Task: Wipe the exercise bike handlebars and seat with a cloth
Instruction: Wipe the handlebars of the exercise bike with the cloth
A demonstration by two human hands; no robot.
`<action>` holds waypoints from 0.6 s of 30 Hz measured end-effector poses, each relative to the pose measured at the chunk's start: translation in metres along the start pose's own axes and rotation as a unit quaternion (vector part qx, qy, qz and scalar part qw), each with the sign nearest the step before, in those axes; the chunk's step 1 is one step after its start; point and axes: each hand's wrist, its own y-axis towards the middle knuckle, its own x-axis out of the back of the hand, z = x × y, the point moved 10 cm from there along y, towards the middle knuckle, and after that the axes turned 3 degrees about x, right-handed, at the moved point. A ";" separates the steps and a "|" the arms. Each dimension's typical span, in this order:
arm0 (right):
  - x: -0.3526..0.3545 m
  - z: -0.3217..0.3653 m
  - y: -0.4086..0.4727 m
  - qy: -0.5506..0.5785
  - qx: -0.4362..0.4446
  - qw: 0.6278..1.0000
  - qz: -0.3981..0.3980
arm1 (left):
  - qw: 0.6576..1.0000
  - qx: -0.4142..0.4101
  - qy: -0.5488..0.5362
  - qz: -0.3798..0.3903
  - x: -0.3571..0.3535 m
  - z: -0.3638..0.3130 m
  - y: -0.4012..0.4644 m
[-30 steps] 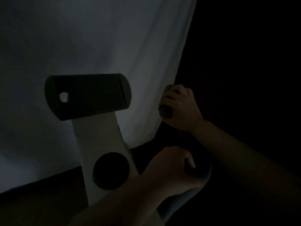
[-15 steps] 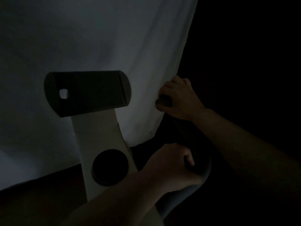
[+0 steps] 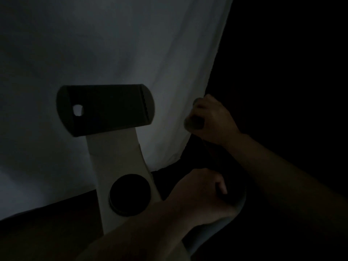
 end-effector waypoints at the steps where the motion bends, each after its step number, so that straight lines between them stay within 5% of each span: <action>1: 0.004 -0.006 0.005 0.004 -0.038 0.999 -0.032 | 1.000 0.000 -0.004 -0.001 0.000 0.000 0.000; 6: 0.008 -0.016 -0.019 0.094 -0.167 0.976 -0.103 | 1.000 0.012 0.027 0.001 -0.003 0.001 0.001; 11: 0.013 -0.052 -0.022 0.274 -0.393 0.850 -0.218 | 1.000 0.010 0.021 -0.007 0.000 -0.002 0.001; 18: 0.003 -0.070 -0.060 0.342 -0.484 0.788 -0.170 | 0.998 0.007 0.054 -0.008 0.002 -0.007 0.001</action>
